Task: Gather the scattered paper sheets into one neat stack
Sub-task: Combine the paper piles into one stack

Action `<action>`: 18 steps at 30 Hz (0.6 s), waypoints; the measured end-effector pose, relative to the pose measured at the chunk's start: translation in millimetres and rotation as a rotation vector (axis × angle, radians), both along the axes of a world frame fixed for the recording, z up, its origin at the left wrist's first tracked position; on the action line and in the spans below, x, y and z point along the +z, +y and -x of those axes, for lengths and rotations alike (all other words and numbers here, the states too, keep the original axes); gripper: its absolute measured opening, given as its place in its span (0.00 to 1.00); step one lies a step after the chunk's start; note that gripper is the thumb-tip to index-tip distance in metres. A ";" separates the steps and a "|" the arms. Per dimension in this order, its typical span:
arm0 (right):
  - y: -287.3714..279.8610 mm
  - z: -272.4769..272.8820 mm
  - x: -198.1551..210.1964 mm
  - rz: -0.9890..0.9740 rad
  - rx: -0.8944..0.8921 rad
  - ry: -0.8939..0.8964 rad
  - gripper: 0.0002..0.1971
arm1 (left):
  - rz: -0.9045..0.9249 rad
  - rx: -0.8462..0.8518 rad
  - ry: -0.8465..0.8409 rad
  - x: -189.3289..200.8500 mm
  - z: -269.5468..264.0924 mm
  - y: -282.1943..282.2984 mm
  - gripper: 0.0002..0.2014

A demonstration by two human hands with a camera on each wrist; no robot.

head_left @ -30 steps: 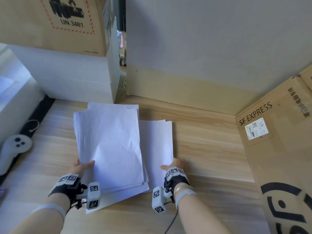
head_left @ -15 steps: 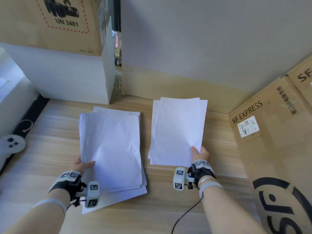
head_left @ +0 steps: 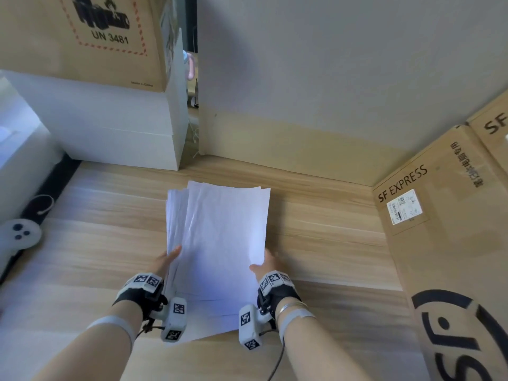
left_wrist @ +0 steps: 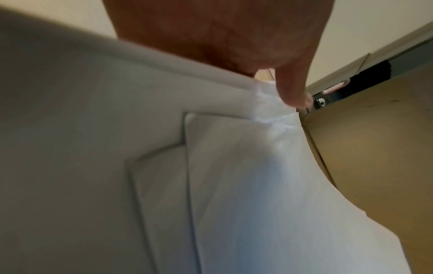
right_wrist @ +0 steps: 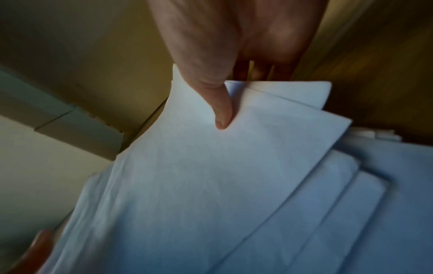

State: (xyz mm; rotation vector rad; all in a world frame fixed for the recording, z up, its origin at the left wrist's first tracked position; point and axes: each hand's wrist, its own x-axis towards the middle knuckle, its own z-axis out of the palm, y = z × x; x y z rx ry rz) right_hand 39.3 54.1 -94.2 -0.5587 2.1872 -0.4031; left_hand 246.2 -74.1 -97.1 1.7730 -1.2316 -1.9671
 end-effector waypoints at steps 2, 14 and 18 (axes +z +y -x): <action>-4.6 -1.3 0.5 0.020 0.067 -0.008 0.31 | 0.002 -0.054 -0.014 0.7 1.3 -0.2 0.29; -17.2 23.5 42.0 0.485 -0.466 -0.212 0.28 | 0.199 -0.178 -0.041 40.6 34.1 -3.1 0.15; -26.3 38.7 80.2 0.711 -0.512 -0.092 0.15 | 0.329 -0.107 0.064 63.6 56.1 -9.8 0.19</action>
